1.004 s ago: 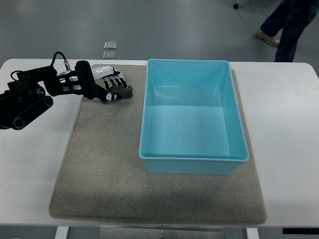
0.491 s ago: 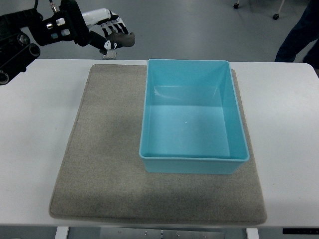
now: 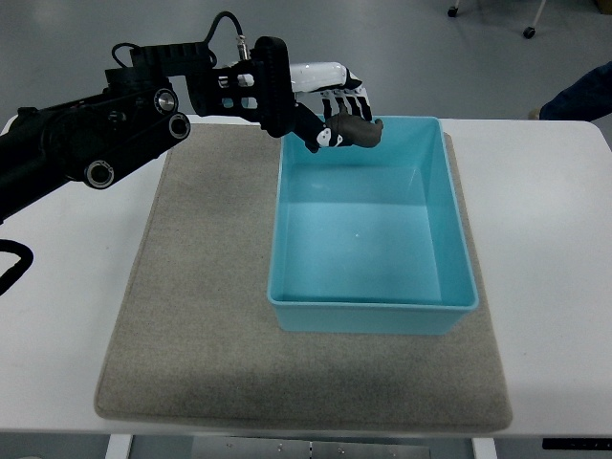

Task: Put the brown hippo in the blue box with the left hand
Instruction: 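Carry the hippo over the blue box and lower it inside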

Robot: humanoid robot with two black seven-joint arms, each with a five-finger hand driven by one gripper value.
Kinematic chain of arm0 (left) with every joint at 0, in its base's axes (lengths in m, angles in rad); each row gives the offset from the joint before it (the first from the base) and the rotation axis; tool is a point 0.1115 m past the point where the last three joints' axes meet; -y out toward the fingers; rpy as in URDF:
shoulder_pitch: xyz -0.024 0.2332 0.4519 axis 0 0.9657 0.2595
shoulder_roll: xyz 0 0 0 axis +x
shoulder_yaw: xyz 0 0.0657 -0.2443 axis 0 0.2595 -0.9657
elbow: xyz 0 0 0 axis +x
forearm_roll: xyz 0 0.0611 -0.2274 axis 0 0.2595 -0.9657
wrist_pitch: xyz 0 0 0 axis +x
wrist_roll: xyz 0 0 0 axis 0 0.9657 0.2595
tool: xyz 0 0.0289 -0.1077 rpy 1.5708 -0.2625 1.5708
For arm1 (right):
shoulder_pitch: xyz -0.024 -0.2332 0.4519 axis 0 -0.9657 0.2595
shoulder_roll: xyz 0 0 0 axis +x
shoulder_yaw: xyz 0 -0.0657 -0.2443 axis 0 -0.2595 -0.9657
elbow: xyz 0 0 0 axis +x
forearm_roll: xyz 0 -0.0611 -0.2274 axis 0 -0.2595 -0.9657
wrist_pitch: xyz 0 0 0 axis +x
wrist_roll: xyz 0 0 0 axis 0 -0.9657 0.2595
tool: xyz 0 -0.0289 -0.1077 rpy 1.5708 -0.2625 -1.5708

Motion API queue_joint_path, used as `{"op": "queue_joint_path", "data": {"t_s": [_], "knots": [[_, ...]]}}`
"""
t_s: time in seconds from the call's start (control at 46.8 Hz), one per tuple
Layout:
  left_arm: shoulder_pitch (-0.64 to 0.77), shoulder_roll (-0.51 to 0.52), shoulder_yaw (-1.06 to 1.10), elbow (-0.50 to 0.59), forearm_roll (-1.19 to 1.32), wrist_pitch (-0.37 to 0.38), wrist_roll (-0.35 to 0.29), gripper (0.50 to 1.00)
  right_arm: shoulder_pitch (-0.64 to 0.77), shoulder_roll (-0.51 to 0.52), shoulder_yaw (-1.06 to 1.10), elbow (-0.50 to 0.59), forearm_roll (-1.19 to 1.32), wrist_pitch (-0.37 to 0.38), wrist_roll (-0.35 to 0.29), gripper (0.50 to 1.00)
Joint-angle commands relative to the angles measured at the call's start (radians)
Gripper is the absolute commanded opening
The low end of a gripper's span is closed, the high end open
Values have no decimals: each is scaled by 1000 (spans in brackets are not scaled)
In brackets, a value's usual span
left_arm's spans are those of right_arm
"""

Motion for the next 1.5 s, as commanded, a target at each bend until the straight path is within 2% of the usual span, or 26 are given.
{"op": "queue_joint_path", "data": {"t_s": [0.0, 0.384, 0.662, 0.683, 0.79, 0.854, 0.918, 0.983, 1.068, 1.282, 1.474], "knots": [[4, -37, 33, 1, -3, 2, 0, 500, 0, 0, 0, 0, 0, 0, -1, 936], [68, -146, 136, 13, 11, 23, 4, 500, 0, 0, 0, 0, 0, 0, 0, 936], [73, -157, 185, 15, 11, 106, 3, 500, 0, 0, 0, 0, 0, 0, -1, 936], [73, -157, 185, 15, 11, 106, 3, 529, 0, 0, 0, 0, 0, 0, 0, 936], [80, -157, 185, 11, 9, 108, -2, 775, 0, 0, 0, 0, 0, 0, 0, 936], [80, -157, 185, 11, 9, 106, -2, 846, 0, 0, 0, 0, 0, 0, 0, 936], [82, -157, 185, 11, 8, 103, -3, 883, 0, 0, 0, 0, 0, 0, 0, 936], [82, -157, 185, 11, 5, 100, -3, 889, 0, 0, 0, 0, 0, 0, 0, 936], [83, -157, 183, 11, -8, 99, -6, 962, 0, 0, 0, 0, 0, 0, -1, 936], [84, -142, 136, 10, -37, 112, -14, 964, 0, 0, 0, 0, 0, 0, 0, 936], [105, -111, -45, 10, -182, 114, -12, 981, 0, 0, 0, 0, 0, 0, 0, 936]]}}
